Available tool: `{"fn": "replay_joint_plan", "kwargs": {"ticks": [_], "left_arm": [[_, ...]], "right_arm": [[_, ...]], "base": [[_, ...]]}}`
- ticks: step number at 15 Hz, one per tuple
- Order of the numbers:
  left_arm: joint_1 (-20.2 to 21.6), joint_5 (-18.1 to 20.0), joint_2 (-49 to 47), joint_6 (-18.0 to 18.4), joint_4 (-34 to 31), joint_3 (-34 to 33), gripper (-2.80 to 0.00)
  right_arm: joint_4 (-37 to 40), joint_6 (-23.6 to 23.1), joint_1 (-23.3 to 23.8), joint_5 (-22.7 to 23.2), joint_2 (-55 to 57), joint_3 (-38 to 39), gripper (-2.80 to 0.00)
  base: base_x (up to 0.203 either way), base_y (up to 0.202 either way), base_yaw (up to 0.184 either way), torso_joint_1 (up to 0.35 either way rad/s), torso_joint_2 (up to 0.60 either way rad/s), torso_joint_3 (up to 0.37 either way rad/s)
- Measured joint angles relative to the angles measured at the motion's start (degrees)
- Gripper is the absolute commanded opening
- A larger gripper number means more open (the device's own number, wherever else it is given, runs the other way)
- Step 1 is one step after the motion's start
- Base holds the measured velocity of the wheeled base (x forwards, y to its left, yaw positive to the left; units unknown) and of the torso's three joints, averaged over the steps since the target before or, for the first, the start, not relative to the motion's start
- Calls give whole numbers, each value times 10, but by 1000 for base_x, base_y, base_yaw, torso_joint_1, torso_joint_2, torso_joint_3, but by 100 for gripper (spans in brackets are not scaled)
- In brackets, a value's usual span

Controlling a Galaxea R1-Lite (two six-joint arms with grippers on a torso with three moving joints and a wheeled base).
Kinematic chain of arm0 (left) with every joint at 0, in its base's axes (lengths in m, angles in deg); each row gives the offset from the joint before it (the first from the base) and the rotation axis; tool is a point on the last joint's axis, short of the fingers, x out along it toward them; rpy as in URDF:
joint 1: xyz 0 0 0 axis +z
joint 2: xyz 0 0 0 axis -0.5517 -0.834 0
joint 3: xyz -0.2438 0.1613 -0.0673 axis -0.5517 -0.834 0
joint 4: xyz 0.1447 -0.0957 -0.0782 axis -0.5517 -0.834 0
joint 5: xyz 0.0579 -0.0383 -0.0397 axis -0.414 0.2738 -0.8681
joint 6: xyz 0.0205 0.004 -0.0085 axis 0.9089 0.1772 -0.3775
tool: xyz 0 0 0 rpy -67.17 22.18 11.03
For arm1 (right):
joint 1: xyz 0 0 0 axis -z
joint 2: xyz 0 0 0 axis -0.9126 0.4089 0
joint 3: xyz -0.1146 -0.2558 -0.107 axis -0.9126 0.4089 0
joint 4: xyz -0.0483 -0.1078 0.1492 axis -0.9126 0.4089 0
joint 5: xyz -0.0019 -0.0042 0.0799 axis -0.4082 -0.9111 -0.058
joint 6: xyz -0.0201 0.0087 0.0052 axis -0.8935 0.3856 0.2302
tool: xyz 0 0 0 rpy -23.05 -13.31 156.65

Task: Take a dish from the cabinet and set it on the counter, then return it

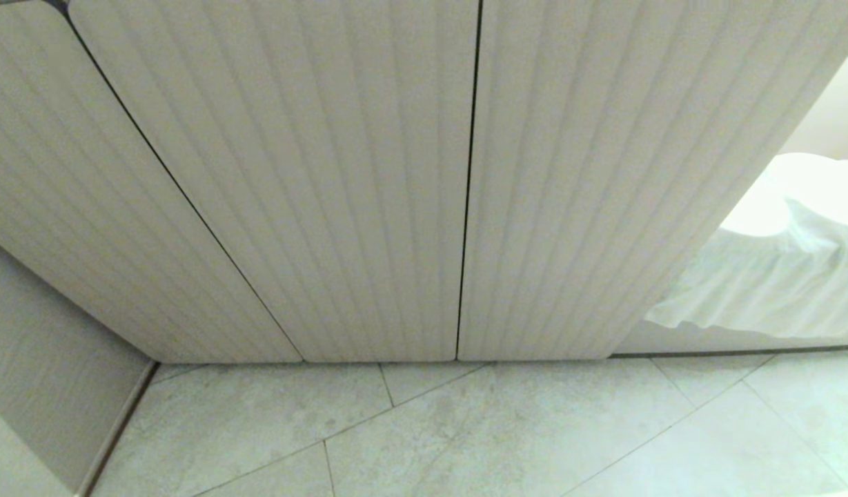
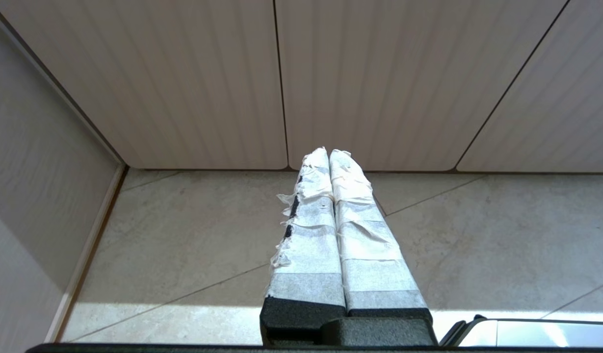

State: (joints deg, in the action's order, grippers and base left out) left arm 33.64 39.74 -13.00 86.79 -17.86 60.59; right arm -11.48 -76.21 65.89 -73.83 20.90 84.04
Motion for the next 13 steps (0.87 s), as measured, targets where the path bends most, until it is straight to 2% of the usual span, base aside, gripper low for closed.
{"fn": "replay_joint_plan", "kwargs": {"ticks": [9, 13], "left_arm": [[0, 0, 0, 0, 0, 0, -280], [0, 0, 0, 0, 0, 0, -280]], "right_arm": [[2, 4, 0, -5, -1, 0, -280], [0, 34, 1, -8, -1, 0, -280]], "base": [[0, 0, 0, 0, 0, 0], [0, 0, 0, 0, 0, 0]]}}
